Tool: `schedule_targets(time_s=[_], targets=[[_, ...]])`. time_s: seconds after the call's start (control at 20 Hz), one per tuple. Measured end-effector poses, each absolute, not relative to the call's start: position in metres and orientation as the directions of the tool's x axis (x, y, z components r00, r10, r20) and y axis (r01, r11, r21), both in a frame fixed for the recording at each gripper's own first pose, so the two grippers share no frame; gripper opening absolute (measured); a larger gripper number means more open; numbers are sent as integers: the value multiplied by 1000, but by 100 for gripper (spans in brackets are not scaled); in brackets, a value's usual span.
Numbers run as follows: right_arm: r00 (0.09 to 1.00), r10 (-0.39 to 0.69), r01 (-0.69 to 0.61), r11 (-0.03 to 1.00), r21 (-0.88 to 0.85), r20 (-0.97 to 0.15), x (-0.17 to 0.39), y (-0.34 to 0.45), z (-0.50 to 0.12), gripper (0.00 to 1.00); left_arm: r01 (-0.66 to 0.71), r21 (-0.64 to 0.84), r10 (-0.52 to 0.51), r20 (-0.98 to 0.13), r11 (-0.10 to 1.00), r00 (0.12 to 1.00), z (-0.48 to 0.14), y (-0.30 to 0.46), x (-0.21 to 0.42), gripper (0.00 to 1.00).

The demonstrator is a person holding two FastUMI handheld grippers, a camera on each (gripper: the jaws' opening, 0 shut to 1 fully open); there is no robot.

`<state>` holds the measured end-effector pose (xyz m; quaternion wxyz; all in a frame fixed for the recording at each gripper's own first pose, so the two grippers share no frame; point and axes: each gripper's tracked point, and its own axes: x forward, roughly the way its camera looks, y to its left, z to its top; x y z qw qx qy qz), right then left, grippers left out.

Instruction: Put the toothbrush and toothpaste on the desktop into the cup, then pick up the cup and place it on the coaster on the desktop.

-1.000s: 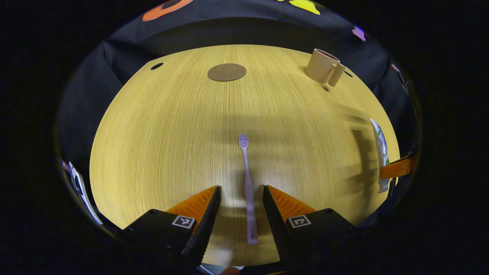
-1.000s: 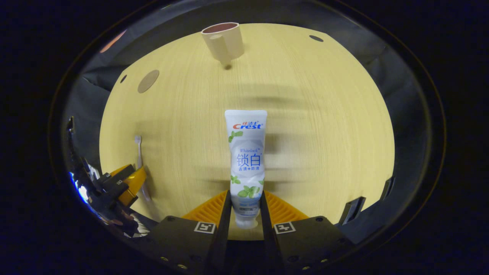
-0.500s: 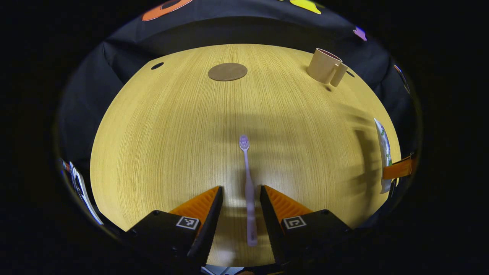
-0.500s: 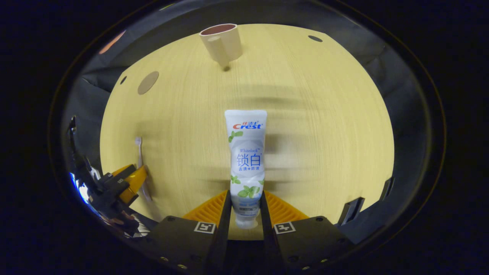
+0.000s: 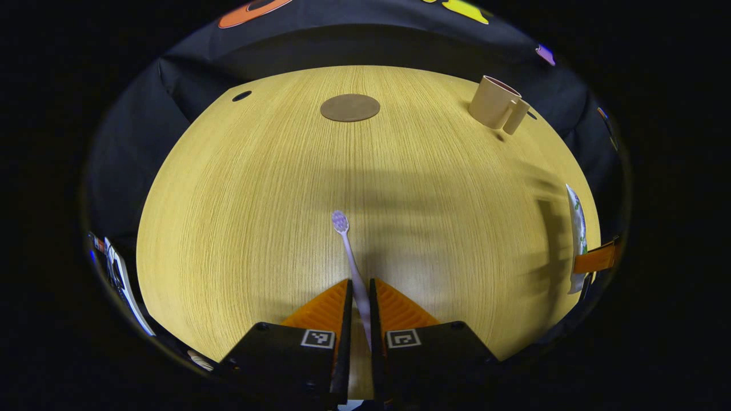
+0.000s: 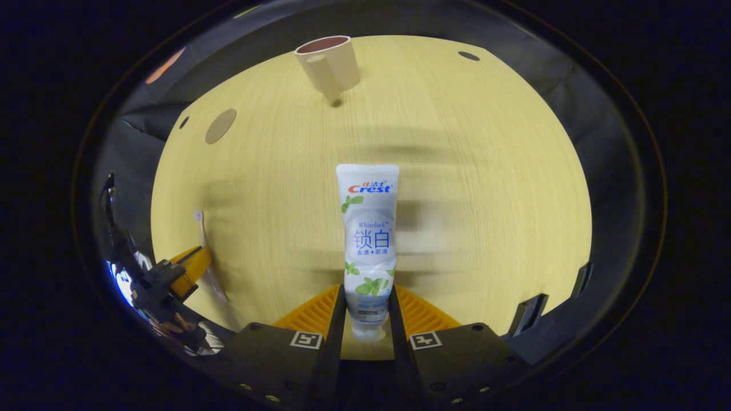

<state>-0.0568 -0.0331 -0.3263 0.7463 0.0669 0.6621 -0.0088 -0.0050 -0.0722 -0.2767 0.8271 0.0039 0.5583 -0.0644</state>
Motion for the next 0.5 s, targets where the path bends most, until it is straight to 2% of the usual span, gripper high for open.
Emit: schedule_targets(time_s=[0.5], targets=[[144, 78, 95, 991, 92, -986, -54, -34, -325, 40, 119, -67, -107, -924, 991, 367, -189, -125, 65, 9]])
